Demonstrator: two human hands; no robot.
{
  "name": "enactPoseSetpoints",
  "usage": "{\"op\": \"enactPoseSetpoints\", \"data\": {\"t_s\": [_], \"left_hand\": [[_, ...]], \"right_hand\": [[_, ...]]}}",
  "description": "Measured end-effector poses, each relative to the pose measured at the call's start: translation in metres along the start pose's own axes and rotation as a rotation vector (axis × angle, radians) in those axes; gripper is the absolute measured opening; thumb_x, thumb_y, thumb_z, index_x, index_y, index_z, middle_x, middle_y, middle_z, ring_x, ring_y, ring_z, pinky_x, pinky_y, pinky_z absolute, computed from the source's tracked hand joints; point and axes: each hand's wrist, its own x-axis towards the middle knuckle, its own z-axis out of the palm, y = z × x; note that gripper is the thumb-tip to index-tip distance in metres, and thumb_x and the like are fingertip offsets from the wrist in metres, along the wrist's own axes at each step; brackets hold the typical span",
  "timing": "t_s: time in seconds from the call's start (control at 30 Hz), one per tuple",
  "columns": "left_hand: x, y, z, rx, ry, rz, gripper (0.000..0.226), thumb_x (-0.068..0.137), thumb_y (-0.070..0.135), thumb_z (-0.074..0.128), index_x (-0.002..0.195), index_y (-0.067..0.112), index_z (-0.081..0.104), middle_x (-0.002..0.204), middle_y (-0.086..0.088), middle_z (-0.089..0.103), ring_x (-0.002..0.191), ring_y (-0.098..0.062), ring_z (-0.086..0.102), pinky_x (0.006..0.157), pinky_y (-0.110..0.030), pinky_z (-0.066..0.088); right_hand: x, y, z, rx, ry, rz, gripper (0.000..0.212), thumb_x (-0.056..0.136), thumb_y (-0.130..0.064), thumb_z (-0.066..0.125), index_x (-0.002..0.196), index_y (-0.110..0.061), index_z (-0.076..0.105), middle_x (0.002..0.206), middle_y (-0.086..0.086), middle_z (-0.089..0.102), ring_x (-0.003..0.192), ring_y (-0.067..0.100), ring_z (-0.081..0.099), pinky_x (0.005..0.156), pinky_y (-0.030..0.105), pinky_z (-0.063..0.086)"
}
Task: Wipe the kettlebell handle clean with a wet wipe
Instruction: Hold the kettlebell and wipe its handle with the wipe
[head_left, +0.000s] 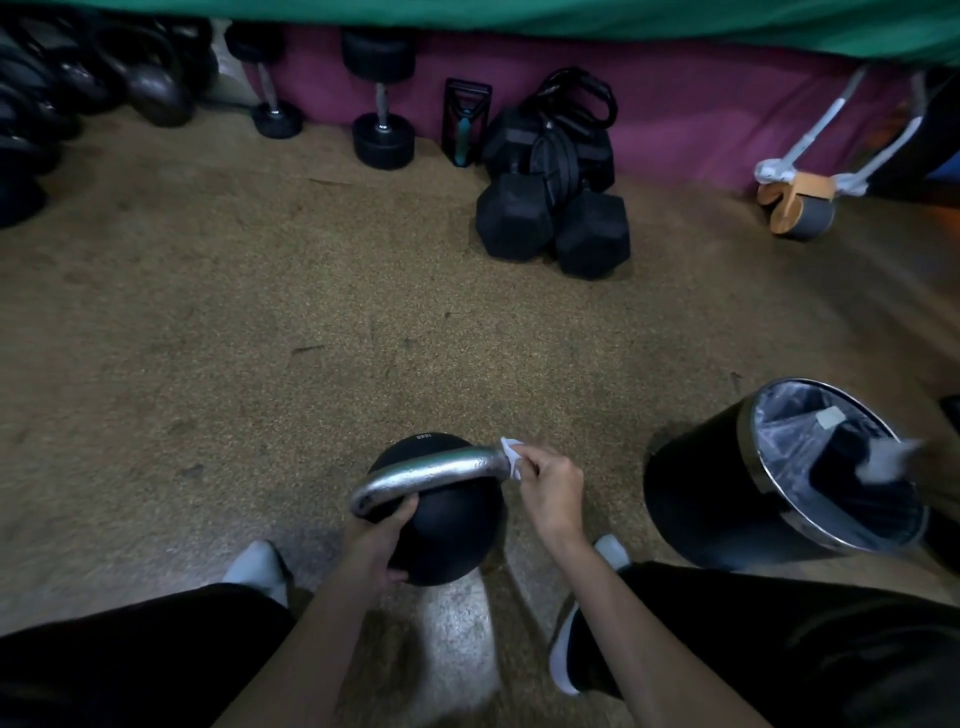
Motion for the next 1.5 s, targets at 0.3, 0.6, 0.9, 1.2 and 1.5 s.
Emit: {"op": "enactPoseSetpoints", "data": {"t_s": [0.3,0.6,0.9,1.2,1.5], "left_hand": [[0.002,-0.002,0.000,-0.008,-0.023,-0.008,0.073,0.079,0.032,0.085,0.141,0.024,0.048,0.147,-0.011,0.052,0.134,-0.042,0.047,0.083,-0.062,0.049],[-0.001,0.000,0.002,-0.006,-0.029,0.001,0.068,0.083,0.028,0.082,0.142,0.022,0.048,0.148,-0.011,0.051,0.136,-0.041,0.045,0.076,-0.058,0.048],[0.005,-0.004,-0.001,-0.002,-0.013,0.003,0.079,0.077,0.036,0.085,0.144,0.026,0.045,0.147,-0.009,0.052,0.134,-0.041,0.048,0.055,-0.045,0.054],[0.008,-0.003,0.001,-0.041,-0.045,-0.007,0.071,0.081,0.032,0.083,0.142,0.024,0.047,0.143,-0.009,0.056,0.131,-0.039,0.051,0.054,-0.044,0.052],[0.008,-0.004,0.000,-0.037,-0.038,0.015,0.071,0.082,0.030,0.083,0.142,0.026,0.046,0.140,-0.008,0.055,0.131,-0.039,0.050,0.055,-0.042,0.051]], "right_hand": [[0.019,-0.006,0.000,-0.072,-0.108,-0.011,0.027,0.086,-0.002,0.057,0.106,-0.013,0.073,0.110,0.000,0.071,0.099,0.013,0.065,0.087,0.009,0.040],[0.028,-0.003,-0.002,-0.138,-0.185,0.041,0.027,0.089,-0.003,0.055,0.108,-0.012,0.071,0.109,0.004,0.071,0.099,0.016,0.065,0.078,0.005,0.034],[0.037,-0.008,-0.009,-0.139,-0.246,-0.009,0.028,0.088,-0.003,0.053,0.105,-0.013,0.073,0.108,0.004,0.071,0.101,0.016,0.064,0.082,0.007,0.034],[0.057,-0.012,0.003,-0.197,-0.415,0.055,0.032,0.088,-0.002,0.051,0.098,-0.020,0.075,0.103,-0.004,0.072,0.096,0.012,0.065,0.081,0.014,0.044],[0.057,-0.012,-0.013,-0.226,-0.444,-0.013,0.031,0.087,0.001,0.052,0.101,-0.017,0.074,0.104,-0.001,0.072,0.093,0.008,0.063,0.078,0.013,0.042]]}}
